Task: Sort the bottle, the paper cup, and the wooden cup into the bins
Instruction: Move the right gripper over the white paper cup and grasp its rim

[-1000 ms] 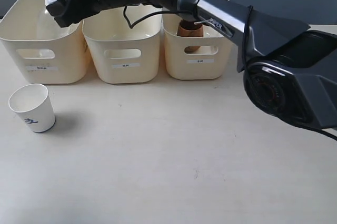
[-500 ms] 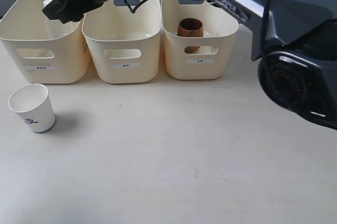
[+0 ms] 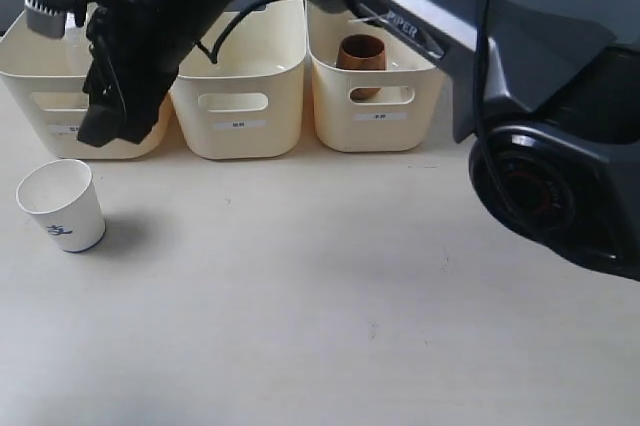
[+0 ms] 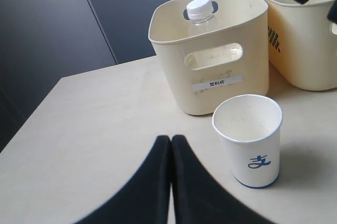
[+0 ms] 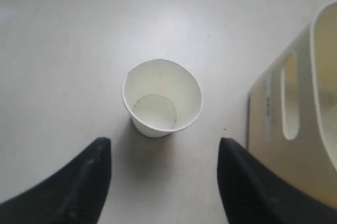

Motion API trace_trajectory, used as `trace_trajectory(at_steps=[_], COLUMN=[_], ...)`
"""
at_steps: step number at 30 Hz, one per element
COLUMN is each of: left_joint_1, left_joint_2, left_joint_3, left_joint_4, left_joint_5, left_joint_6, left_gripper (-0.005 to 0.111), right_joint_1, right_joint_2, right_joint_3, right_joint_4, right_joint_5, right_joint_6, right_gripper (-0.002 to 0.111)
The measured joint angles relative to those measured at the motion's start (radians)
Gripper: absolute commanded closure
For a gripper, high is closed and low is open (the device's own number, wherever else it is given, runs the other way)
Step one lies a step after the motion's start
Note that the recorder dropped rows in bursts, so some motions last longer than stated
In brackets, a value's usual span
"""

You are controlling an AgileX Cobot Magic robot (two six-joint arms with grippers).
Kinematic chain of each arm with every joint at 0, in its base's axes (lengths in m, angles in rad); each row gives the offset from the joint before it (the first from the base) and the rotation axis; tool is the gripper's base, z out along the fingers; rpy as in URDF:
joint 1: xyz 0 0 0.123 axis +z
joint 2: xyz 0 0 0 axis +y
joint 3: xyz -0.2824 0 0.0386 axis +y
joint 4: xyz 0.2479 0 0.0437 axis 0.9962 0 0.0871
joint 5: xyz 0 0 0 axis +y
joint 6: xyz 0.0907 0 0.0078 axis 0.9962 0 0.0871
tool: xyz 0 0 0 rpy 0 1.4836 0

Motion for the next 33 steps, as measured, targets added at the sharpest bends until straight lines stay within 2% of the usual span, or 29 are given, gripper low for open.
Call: trace_trajectory(at_steps=[24, 33], left_joint_1=[0.0, 0.0], left_joint_2=[0.0, 0.0], left_joint_3=[0.0, 0.0], left_joint_4=[0.0, 0.0], left_joint_5=[0.0, 0.0], left_joint_6=[0.0, 0.0], left_gripper=[0.107, 0.107], right_joint_1=[0.137, 0.158], right_joint_2=[0.123, 0.134], right_joint_3=[0.0, 0.0], right_joint_4=[-0.24, -0.258], right_joint_5=[-0.174, -0.227], right_joint_6=[-0.187, -0.208], right_gripper=[0.051, 0.051])
